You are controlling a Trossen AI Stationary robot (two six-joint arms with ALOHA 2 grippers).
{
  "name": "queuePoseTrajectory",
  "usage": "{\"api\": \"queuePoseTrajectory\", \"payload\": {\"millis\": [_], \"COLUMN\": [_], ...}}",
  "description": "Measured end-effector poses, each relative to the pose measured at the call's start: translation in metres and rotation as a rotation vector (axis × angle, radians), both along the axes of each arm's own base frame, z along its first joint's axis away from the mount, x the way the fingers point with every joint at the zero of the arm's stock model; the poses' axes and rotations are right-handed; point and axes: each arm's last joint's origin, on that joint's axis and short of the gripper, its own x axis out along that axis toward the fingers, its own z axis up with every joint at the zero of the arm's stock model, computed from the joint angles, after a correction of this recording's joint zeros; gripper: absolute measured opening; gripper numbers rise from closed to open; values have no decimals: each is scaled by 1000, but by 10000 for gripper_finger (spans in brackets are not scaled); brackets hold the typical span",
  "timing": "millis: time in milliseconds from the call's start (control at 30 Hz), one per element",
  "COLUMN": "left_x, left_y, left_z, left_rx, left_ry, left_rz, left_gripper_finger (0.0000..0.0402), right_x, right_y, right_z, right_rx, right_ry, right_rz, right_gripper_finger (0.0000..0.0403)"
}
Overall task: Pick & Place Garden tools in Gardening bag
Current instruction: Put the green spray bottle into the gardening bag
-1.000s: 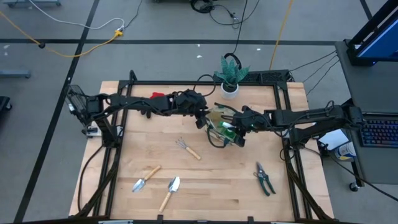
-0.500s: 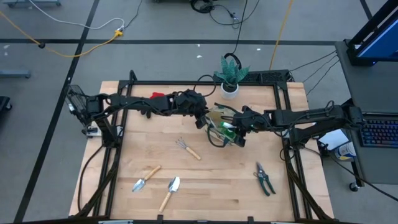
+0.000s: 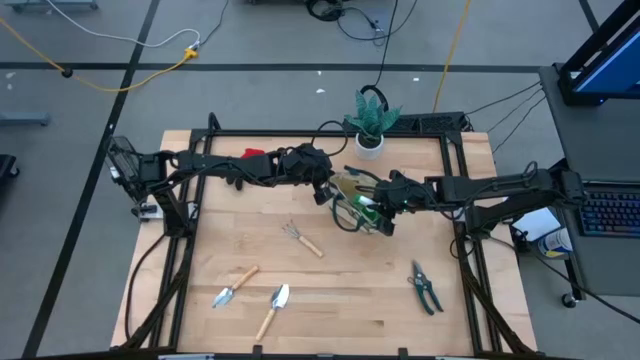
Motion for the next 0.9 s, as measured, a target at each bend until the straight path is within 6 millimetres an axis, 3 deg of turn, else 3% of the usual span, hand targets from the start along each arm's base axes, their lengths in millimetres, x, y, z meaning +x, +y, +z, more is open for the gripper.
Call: {"api": "queuePoseTrajectory", "payload": {"millis": [233, 567, 733, 900], "left_x": [0, 2, 2, 2], "left_y": [0, 0, 0, 0], "left_z": [1, 2, 4, 4], "left_rx": [30, 55, 64, 64], "left_ry": [3, -11, -20, -17], "left_rz": [-14, -35, -34, -34], "left_gripper_finger": [10, 13, 3, 28], "right_x": [-8, -10, -9, -9], "right_y": [1, 2, 2, 2], "right_z": [8, 3, 4, 4], "right_rx": [28, 96, 72, 75], "right_ry": [-21, 28, 15, 12], "right_rz": [21, 49, 89, 93], "right_gripper_finger": [45, 46, 63, 87]}}
